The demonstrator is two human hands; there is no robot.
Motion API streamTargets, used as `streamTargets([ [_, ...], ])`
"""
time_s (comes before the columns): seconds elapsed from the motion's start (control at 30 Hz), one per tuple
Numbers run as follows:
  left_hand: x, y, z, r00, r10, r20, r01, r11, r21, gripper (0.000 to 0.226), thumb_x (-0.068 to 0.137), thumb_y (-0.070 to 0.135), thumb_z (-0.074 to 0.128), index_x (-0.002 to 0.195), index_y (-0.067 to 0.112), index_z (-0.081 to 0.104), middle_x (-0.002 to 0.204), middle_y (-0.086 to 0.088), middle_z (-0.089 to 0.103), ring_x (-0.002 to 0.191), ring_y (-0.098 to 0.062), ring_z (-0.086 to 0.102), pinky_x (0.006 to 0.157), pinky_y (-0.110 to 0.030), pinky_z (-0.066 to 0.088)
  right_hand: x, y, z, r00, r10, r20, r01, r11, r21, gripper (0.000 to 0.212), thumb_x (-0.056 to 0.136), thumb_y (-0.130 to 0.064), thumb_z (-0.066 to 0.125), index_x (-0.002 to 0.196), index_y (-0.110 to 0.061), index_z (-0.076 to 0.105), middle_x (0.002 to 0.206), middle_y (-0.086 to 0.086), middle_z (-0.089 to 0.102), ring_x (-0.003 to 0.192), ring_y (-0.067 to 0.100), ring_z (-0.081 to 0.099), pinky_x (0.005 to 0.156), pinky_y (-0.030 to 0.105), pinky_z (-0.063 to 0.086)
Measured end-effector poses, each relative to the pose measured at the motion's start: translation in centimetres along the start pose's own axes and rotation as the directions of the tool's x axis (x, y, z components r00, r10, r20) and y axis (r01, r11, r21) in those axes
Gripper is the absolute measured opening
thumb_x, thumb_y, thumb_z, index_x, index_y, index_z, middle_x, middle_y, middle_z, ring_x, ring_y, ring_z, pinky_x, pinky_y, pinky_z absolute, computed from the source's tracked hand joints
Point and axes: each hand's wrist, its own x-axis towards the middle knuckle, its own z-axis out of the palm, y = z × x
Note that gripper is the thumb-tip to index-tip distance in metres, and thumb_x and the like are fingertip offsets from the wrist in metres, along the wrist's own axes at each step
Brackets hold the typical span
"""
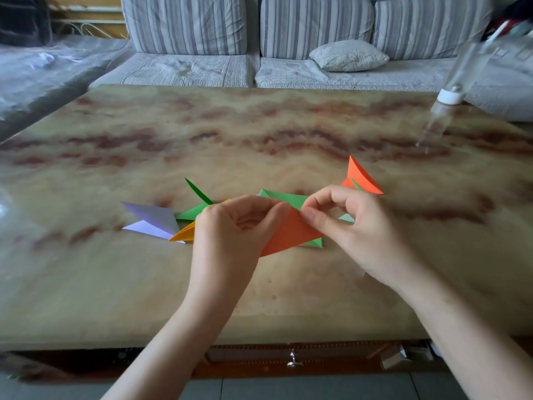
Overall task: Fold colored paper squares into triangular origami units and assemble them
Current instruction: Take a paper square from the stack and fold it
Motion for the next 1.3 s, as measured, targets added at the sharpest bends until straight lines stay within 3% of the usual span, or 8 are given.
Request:
streamTargets([
  [0.17, -0.3, -0.1, 0.0, 0.997, 0.071, 0.043, -0.075, 0.993, 0.095, 0.01, 0.075, 0.021, 0.075, 0.07, 0.029, 0.073, 0.069, 0.023, 0.069, 0.059, 0.009, 0.063, 0.058, -0.003, 0.042, 0.1, -0.9, -0.3, 0.999, -0.003, 0.051, 0.0, 0.998, 0.065, 0.001, 0.077, -0.023, 0.071, 0.077, -0.024, 0.071, 0.078, -0.008, 0.07, 0.079, 0.003, 0.062, 0.074, 0.016, 0.046],
  [0.43, -0.5, 0.0, 0.1, 0.996, -0.018, 0.085, 0.019, 1.0, -0.019, 0.013, 0.077, 0.019, 0.073, 0.071, 0.03, 0.073, 0.062, 0.022, 0.069, 0.059, 0.008, 0.064, 0.055, -0.004, 0.043, 0.4, -0.2, 0.3, 0.999, -0.001, -0.054, 0.003, 0.999, 0.038, 0.012, 0.079, -0.015, 0.072, 0.071, -0.024, 0.07, 0.068, -0.01, 0.067, 0.071, 0.01, 0.057, 0.069, 0.022, 0.044],
  [0.53, -0.3, -0.4, 0.1, 0.998, -0.006, 0.064, 0.003, 0.999, 0.044, 0.016, 0.076, 0.016, 0.075, 0.069, 0.03, 0.071, 0.064, 0.024, 0.069, 0.058, 0.008, 0.064, 0.057, -0.004, 0.044, 0.3, -0.1, 0.4, 0.992, -0.003, -0.123, 0.006, 1.0, 0.019, 0.014, 0.08, -0.014, 0.072, 0.07, -0.024, 0.069, 0.069, 0.0, 0.067, 0.069, 0.019, 0.056, 0.068, 0.025, 0.045],
  [0.7, -0.1, -0.4, -0.1, 0.998, 0.003, 0.07, -0.009, 0.997, 0.079, 0.018, 0.075, 0.015, 0.075, 0.068, 0.031, 0.071, 0.067, 0.025, 0.068, 0.058, 0.009, 0.065, 0.059, -0.004, 0.045, 0.3, -0.4, 0.6, 0.99, 0.015, -0.143, -0.013, 1.0, 0.015, 0.015, 0.082, -0.013, 0.069, 0.07, -0.023, 0.067, 0.073, 0.009, 0.068, 0.067, 0.013, 0.051, 0.067, 0.02, 0.042],
  [0.97, 0.2, -0.5, -0.7, 0.993, -0.06, 0.102, 0.052, 0.996, 0.078, 0.007, 0.076, 0.014, 0.075, 0.072, 0.02, 0.075, 0.063, 0.021, 0.069, 0.057, 0.009, 0.064, 0.056, -0.001, 0.041, 0.5, -0.3, 0.6, 0.984, 0.048, -0.171, -0.038, 0.998, 0.059, 0.018, 0.083, -0.011, 0.068, 0.069, -0.023, 0.067, 0.067, -0.012, 0.065, 0.066, 0.002, 0.052, 0.067, 0.013, 0.041],
  [1.07, 0.4, -0.7, -1.1, 0.989, -0.089, 0.119, 0.083, 0.995, 0.057, 0.004, 0.078, 0.015, 0.074, 0.074, 0.016, 0.076, 0.064, 0.009, 0.073, 0.06, 0.003, 0.067, 0.057, -0.002, 0.042, 0.7, -0.1, 0.1, 0.978, 0.071, -0.198, -0.051, 0.993, 0.104, 0.019, 0.083, -0.011, 0.068, 0.068, -0.023, 0.067, 0.066, -0.015, 0.065, 0.067, 0.001, 0.055, 0.068, 0.016, 0.044],
  [1.2, 0.5, -0.7, -1.3, 0.981, -0.116, 0.155, 0.107, 0.992, 0.061, 0.006, 0.079, 0.014, 0.072, 0.075, 0.016, 0.076, 0.064, 0.008, 0.073, 0.062, 0.0, 0.069, 0.061, -0.004, 0.045, 0.7, -0.1, 0.0, 0.971, 0.101, -0.216, -0.076, 0.99, 0.122, 0.02, 0.083, -0.011, 0.068, 0.068, -0.023, 0.066, 0.064, -0.017, 0.065, 0.066, -0.001, 0.055, 0.07, 0.021, 0.046],
  [1.3, 0.8, -0.9, -1.6, 0.976, -0.135, 0.168, 0.131, 0.991, 0.036, 0.006, 0.081, 0.011, 0.07, 0.077, 0.011, 0.075, 0.066, 0.006, 0.074, 0.062, -0.003, 0.07, 0.061, -0.005, 0.046, 1.0, -0.1, -0.6, 0.962, 0.145, -0.232, -0.111, 0.982, 0.152, 0.018, 0.084, -0.014, 0.068, 0.069, -0.024, 0.066, 0.063, -0.019, 0.064, 0.067, -0.001, 0.056, 0.074, 0.032, 0.049],
])
